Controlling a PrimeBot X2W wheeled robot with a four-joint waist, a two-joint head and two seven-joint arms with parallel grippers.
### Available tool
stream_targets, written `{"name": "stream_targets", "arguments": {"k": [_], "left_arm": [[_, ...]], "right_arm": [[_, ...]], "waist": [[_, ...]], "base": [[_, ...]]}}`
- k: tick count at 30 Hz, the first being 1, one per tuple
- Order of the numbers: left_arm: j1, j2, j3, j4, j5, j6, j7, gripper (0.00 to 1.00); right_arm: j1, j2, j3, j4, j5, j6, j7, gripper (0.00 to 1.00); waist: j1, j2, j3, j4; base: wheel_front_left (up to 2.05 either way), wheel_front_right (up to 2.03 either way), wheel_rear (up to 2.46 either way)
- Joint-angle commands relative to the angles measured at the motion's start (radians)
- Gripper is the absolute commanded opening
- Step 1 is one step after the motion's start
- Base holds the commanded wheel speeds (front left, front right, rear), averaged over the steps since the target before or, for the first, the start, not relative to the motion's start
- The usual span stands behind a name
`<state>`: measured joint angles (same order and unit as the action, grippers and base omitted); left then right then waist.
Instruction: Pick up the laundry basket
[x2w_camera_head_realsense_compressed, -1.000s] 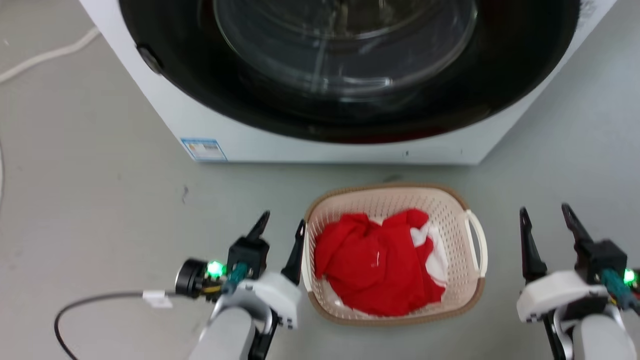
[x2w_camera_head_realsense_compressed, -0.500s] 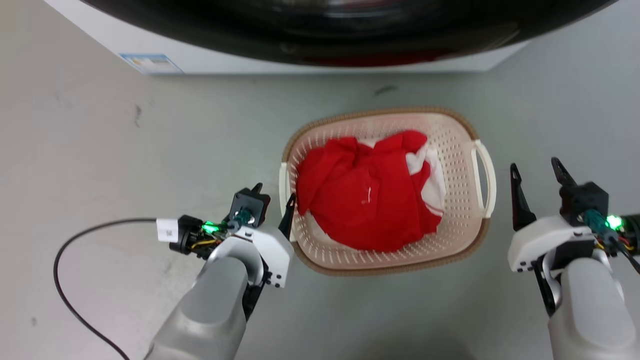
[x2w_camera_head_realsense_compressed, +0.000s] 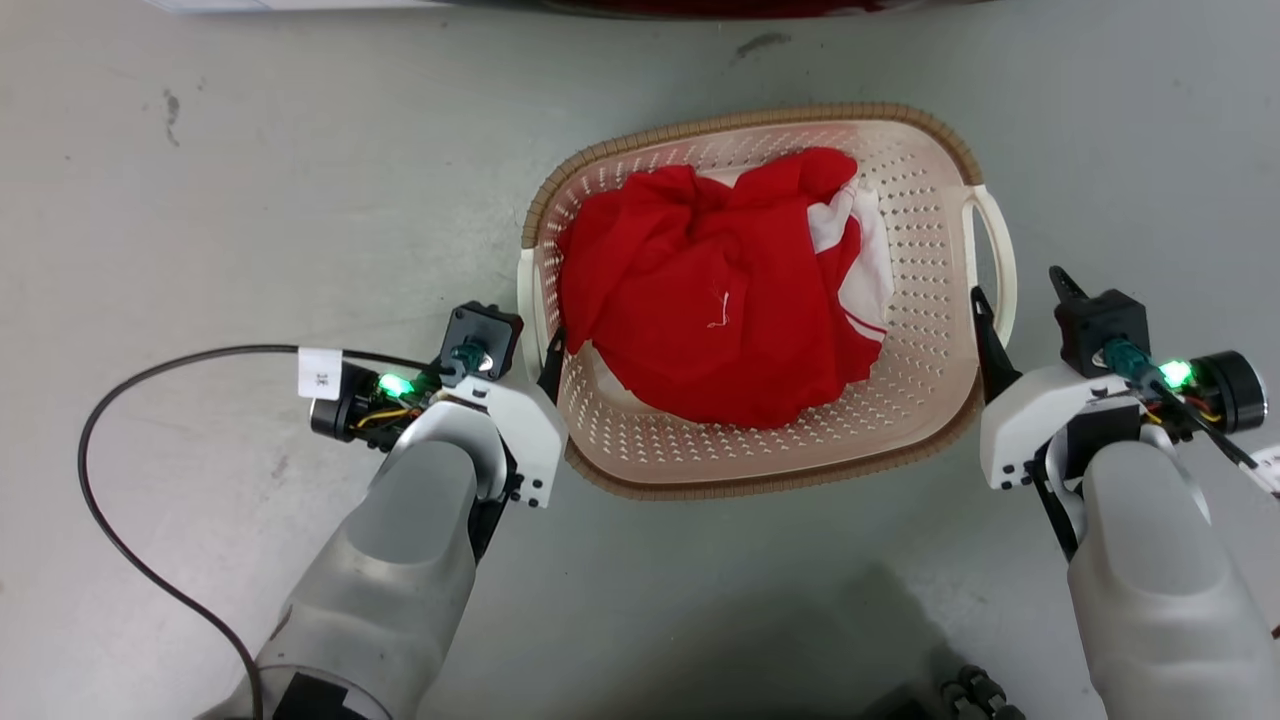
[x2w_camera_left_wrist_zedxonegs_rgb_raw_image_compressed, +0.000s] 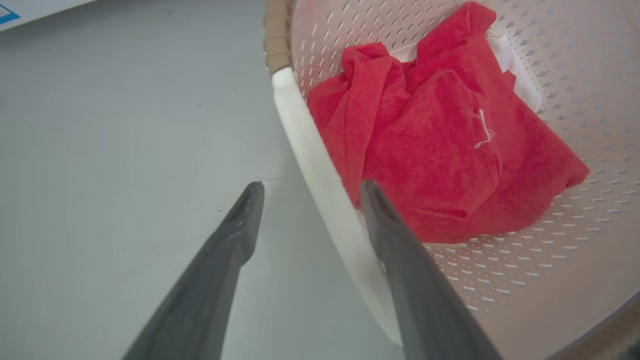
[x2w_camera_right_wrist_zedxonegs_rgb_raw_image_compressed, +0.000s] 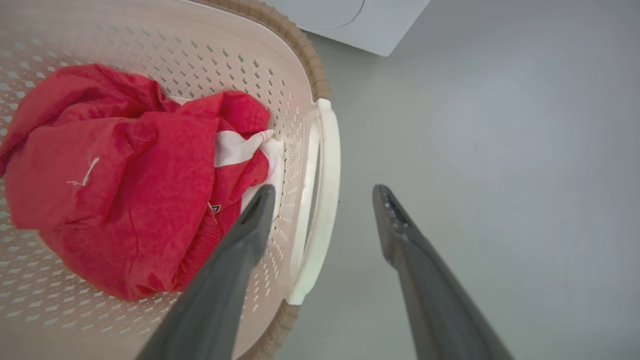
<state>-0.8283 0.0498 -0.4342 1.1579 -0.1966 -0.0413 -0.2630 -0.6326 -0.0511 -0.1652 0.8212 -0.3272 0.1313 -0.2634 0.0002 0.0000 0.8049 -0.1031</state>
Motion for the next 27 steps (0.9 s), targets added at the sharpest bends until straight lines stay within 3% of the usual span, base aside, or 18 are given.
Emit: {"name": "stream_targets", "arguments": {"k": [1, 14, 22, 23, 24, 25, 27], "left_arm": [[-0.024, 0.001, 0.000, 0.013, -0.002, 0.000, -0.003, 1.00], [-0.096, 0.004, -0.032, 0.094, -0.032, -0.007, 0.013, 1.00], [-0.122, 0.003, -0.064, 0.106, -0.062, -0.007, 0.021, 1.00], [-0.123, 0.003, -0.067, 0.107, -0.067, -0.010, 0.024, 1.00], [-0.126, 0.003, -0.074, 0.108, -0.069, -0.011, 0.027, 1.00], [-0.127, 0.003, -0.079, 0.109, -0.073, -0.012, 0.029, 0.00], [-0.130, 0.007, -0.089, 0.112, -0.080, -0.013, 0.033, 0.00]], "right_arm": [[-0.039, 0.002, -0.007, 0.026, -0.020, -0.001, -0.002, 1.00], [-0.213, -0.015, -0.076, 0.282, -0.141, -0.001, -0.001, 1.00], [-0.275, -0.013, -0.114, 0.405, -0.172, -0.001, 0.057, 1.00], [-0.278, -0.012, -0.118, 0.410, -0.169, -0.001, 0.059, 0.33], [-0.280, -0.011, -0.118, 0.415, -0.174, -0.001, 0.058, 0.00], [-0.277, -0.010, -0.119, 0.423, -0.175, -0.001, 0.065, 0.00], [-0.279, -0.011, -0.125, 0.430, -0.173, -0.001, 0.067, 0.00]], "waist": [[-0.0002, 0.0000, 0.017, -0.002], [-0.0002, 0.0000, 0.069, 0.000], [-0.0002, 0.0000, 0.098, 0.010], [-0.0002, 0.0000, 0.100, 0.010], [-0.0002, 0.0000, 0.101, 0.011], [-0.0002, 0.0000, 0.102, 0.012], [-0.0002, 0.0000, 0.101, 0.013]], "base": [[0.00, 0.00, 0.00], [0.00, 0.00, 0.00], [0.00, 0.00, 0.00], [0.00, 0.00, 0.00], [0.00, 0.00, 0.00], [0.00, 0.00, 0.00], [0.00, 0.00, 0.00]]}}
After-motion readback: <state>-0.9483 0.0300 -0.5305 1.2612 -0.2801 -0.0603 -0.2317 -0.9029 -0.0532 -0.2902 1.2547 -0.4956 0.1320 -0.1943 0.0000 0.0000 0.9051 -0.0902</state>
